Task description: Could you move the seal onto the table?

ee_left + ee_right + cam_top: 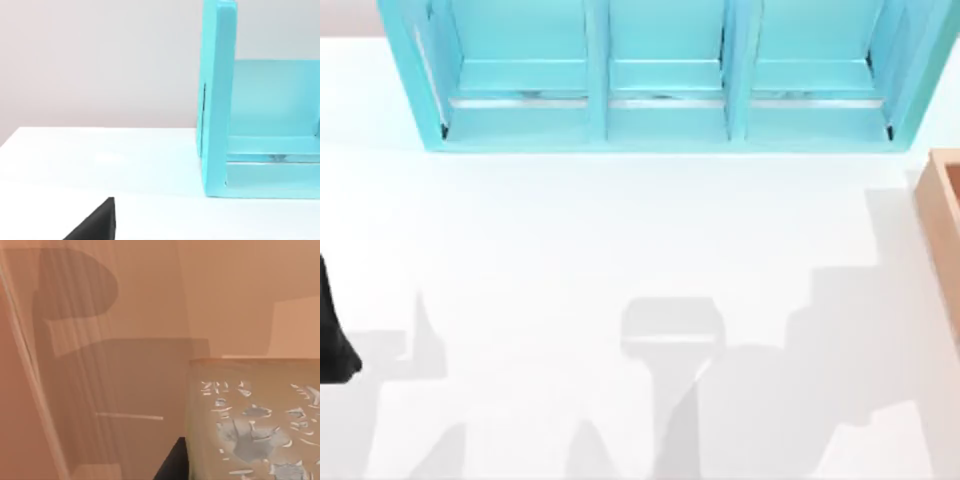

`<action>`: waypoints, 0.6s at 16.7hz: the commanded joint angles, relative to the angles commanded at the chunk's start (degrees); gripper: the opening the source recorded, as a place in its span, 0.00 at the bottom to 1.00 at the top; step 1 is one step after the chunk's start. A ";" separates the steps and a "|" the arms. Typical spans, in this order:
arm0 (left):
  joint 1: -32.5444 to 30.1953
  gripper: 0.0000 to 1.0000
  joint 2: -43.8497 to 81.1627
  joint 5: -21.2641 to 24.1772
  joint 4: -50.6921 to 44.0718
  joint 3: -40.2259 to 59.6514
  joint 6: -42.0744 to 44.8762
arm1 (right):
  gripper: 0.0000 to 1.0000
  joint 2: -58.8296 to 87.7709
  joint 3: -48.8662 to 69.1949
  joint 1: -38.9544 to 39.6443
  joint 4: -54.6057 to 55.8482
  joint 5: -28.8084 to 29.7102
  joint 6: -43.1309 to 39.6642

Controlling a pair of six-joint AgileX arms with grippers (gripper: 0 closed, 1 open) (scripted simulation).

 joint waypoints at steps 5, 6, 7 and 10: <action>0.00 1.00 0.00 0.00 0.00 0.00 0.00 | 0.00 -4.34 9.11 14.42 -14.63 -0.55 12.42; 0.00 1.00 0.00 0.00 0.00 0.00 0.00 | 0.00 -5.71 9.90 17.38 -17.30 -0.10 13.34; 0.00 1.00 0.00 0.00 0.00 0.00 0.00 | 0.00 -7.09 10.62 20.01 -19.76 0.49 13.83; 0.00 1.00 0.00 0.00 0.00 0.00 0.00 | 0.00 -10.12 11.38 24.63 -24.31 2.25 14.66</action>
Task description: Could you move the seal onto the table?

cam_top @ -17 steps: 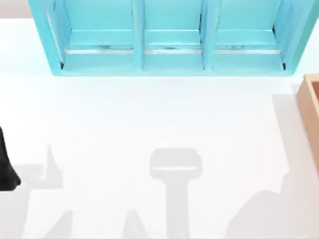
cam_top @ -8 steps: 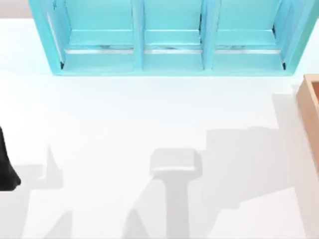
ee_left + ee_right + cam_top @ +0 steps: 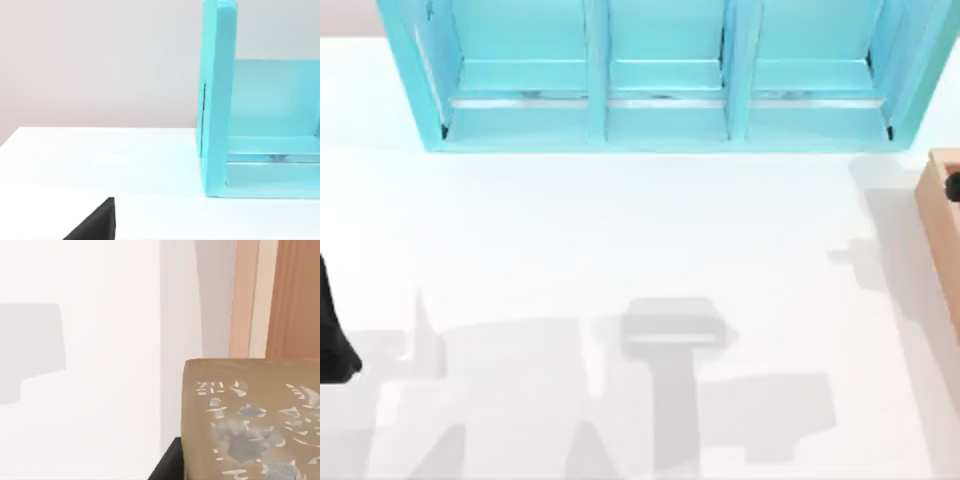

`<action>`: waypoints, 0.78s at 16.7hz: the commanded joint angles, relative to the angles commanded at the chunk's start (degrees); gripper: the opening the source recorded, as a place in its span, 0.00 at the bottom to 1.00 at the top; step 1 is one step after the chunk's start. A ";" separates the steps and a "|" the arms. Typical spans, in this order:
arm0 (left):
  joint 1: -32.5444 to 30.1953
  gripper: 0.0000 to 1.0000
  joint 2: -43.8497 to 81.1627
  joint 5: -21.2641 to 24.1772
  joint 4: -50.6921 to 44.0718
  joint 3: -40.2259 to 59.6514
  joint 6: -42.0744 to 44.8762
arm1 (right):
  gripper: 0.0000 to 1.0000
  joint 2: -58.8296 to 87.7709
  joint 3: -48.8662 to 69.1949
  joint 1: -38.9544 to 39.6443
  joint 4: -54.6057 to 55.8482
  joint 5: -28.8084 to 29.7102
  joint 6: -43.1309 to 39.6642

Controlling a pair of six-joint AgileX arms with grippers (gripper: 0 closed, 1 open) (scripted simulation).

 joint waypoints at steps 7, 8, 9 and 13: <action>0.00 1.00 0.00 0.00 0.00 0.00 0.00 | 0.00 0.80 0.44 0.77 0.26 0.02 1.02; 0.00 1.00 0.00 0.00 0.00 0.00 0.00 | 0.00 2.15 1.30 1.78 0.93 0.03 2.20; 0.00 1.00 0.00 0.00 0.00 0.00 0.00 | 0.00 4.13 2.44 3.18 1.89 0.05 3.79; 0.00 1.00 0.00 0.00 0.00 0.00 0.00 | 0.00 17.22 8.52 11.55 7.68 0.11 12.36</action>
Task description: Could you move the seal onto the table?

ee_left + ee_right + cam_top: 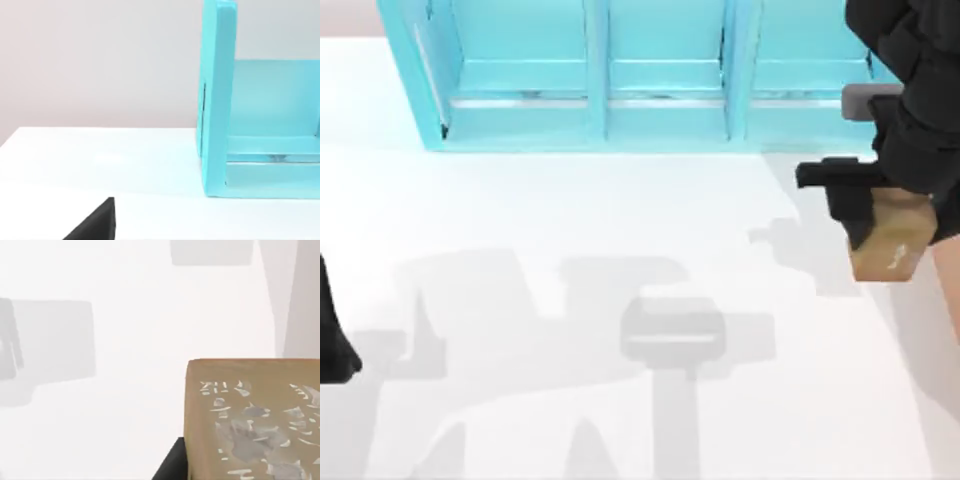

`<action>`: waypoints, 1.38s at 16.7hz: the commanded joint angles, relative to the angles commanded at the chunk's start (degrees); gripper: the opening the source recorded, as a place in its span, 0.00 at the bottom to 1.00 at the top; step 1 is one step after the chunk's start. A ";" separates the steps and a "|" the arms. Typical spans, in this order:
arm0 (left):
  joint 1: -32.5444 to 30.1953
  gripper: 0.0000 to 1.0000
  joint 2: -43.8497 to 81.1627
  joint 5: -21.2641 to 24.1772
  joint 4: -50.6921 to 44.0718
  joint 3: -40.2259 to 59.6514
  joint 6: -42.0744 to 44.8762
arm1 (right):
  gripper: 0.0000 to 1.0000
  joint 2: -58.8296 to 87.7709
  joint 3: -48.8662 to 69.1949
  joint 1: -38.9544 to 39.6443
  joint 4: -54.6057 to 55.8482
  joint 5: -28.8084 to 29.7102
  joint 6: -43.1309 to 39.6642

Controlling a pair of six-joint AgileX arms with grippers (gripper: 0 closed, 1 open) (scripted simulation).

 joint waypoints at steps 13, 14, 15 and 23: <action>0.00 1.00 0.00 0.00 0.00 0.00 0.00 | 0.00 14.78 4.84 10.49 10.59 0.04 10.64; 0.00 1.00 0.00 0.00 0.00 0.00 0.00 | 0.00 15.16 3.83 10.55 12.29 0.09 10.63; 0.00 1.00 0.00 0.00 0.00 0.00 0.00 | 0.00 15.68 2.71 10.65 14.18 0.14 10.62; 0.00 1.00 0.00 0.00 0.00 0.00 0.00 | 0.15 16.81 0.38 10.82 17.33 0.20 10.63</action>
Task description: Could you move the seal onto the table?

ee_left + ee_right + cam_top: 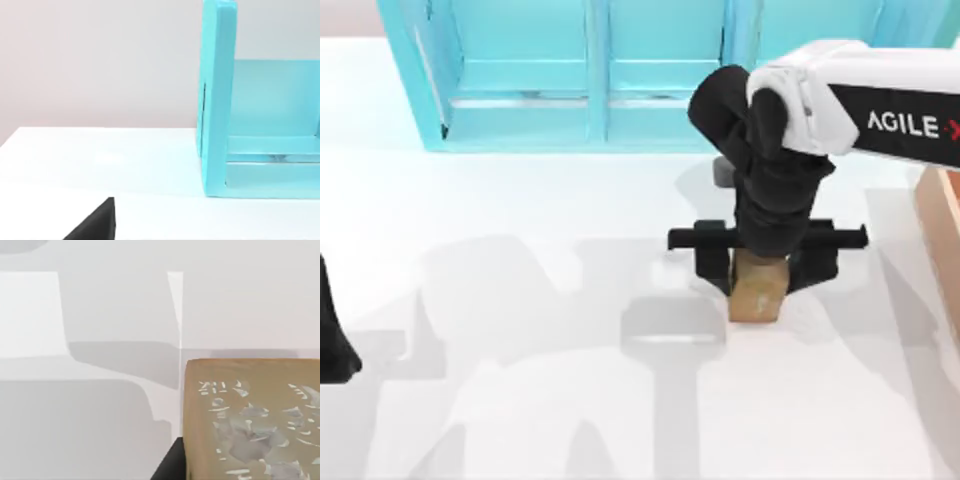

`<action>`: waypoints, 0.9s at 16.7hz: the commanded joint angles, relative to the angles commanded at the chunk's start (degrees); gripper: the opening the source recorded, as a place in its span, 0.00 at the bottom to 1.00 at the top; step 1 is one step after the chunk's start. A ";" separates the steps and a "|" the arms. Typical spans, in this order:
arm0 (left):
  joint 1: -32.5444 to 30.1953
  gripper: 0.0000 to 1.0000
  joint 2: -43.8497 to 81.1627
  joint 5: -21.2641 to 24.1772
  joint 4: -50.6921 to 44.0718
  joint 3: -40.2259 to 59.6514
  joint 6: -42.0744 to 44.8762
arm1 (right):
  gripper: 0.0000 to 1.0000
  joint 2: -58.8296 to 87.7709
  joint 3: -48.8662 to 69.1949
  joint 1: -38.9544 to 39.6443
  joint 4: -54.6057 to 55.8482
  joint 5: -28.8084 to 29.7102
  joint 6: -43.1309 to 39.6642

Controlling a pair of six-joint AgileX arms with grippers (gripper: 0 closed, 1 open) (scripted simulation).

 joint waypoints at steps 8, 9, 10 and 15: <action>0.00 1.00 0.00 0.00 0.00 0.00 0.00 | 0.75 0.00 0.00 0.00 0.00 0.00 0.00; 0.00 1.00 0.00 0.00 0.00 0.00 0.00 | 0.83 0.00 0.00 0.00 0.00 0.00 0.00; 0.00 1.00 0.00 0.00 0.00 0.00 0.00 | 0.90 0.00 0.00 0.00 0.00 0.00 0.00; 0.00 1.00 0.00 0.00 0.00 0.00 0.00 | 1.00 0.00 0.00 0.00 0.00 0.00 0.00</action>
